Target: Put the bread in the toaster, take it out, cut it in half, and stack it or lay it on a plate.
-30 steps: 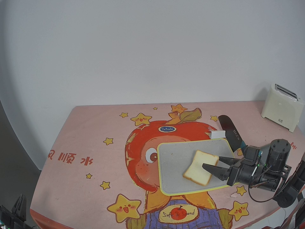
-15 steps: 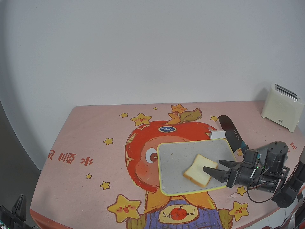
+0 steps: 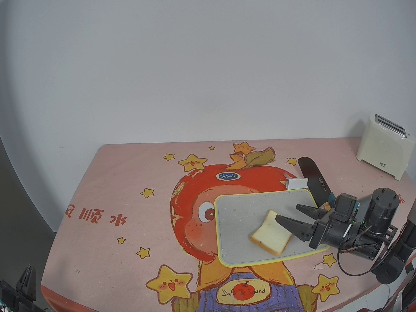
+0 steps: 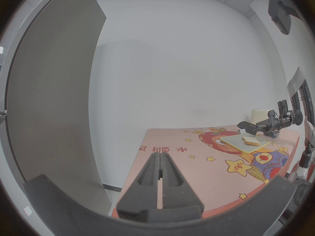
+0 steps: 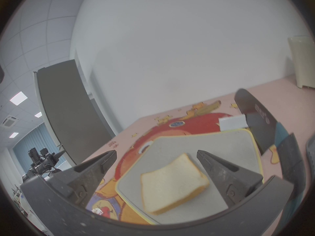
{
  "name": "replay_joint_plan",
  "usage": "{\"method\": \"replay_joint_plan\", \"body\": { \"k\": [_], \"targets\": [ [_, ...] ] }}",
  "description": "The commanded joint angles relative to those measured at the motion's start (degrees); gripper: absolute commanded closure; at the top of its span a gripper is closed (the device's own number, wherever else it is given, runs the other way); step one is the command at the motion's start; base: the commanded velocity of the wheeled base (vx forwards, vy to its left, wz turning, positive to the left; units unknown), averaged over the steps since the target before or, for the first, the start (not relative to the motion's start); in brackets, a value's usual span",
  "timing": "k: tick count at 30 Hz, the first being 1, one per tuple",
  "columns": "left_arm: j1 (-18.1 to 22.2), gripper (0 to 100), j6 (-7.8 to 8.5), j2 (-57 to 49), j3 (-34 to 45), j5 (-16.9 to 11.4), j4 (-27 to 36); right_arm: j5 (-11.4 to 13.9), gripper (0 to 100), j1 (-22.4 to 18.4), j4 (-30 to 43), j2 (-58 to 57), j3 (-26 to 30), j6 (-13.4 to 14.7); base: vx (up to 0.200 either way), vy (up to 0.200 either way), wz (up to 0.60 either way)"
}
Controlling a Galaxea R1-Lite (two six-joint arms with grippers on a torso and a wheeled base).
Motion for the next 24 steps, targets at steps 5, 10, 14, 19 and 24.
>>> {"method": "replay_joint_plan", "body": {
  "k": [5,10,14,19,24],
  "targets": [
    [0.01,100,-0.02,-0.49,1.01,0.02,-0.02,0.01,0,0.72,-0.36,-7.92,-3.64,0.49,0.0,0.0,0.0],
    [0.01,100,-0.11,-0.49,1.01,-0.07,-0.02,0.01,0,-0.25,-0.19,-12.93,-3.82,-0.13,0.0,0.0,0.0],
    [0.01,100,-0.11,-0.49,1.01,-0.07,-0.02,0.62,0,0.19,0.25,-16.54,-4.43,-1.09,0.0,0.0,0.0],
    [0.01,100,-0.11,-0.49,1.01,0.46,-0.02,2.91,0,-5.08,3.68,-17.94,-9.88,-1.36,0.0,0.0,0.0],
    [0.01,100,-0.11,-0.49,1.01,0.2,-0.02,2.65,0,-9.03,17.21,-22.42,-13.83,-2.67,0.0,0.0,0.0]
  ]
}}
